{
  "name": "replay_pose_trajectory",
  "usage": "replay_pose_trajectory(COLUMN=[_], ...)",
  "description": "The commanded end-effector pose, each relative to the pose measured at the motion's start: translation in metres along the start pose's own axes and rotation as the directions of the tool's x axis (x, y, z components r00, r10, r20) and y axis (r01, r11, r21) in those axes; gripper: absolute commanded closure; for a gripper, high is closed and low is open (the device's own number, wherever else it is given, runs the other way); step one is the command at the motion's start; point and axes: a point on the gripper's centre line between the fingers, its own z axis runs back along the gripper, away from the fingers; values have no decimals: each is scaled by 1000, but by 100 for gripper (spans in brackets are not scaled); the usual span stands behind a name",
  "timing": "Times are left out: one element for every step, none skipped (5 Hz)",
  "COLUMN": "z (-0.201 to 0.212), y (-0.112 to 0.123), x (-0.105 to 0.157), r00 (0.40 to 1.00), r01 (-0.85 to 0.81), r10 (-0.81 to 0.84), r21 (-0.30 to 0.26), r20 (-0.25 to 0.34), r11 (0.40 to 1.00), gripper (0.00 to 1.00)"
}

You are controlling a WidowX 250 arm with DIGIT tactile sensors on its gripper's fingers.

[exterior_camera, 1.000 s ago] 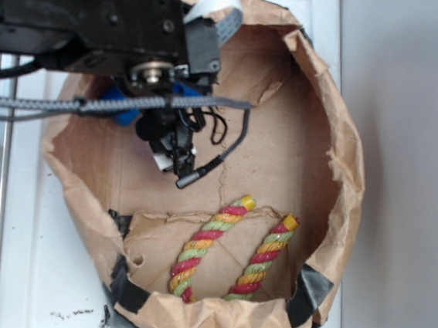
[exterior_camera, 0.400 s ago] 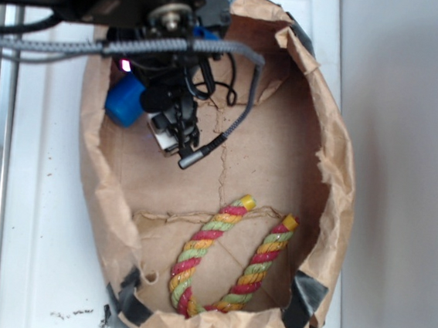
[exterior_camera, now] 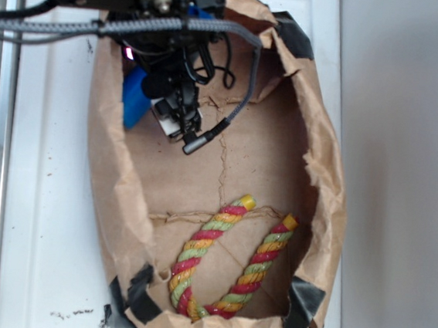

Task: Grab the blue bottle.

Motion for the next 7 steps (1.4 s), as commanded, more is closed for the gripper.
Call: replay_pose_trajectory(z=[-28, -40, -38, -31, -17, 1, 32], y=[13, 2, -6, -10, -11, -15, -26], x=[1, 3, 6, 9, 13, 15, 16], r00=[999, 1000, 1000, 1000, 1000, 998, 994], r01=[-45, -29, -18, 2, 11, 40, 93], r10=[44, 29, 17, -2, -11, -39, -88], r21=[59, 64, 45, 15, -10, -28, -79], r20=[22, 5, 21, 2, 26, 48, 68], r11=[997, 998, 999, 1000, 1000, 999, 993], gripper=[0, 0, 0, 33, 100, 100, 100])
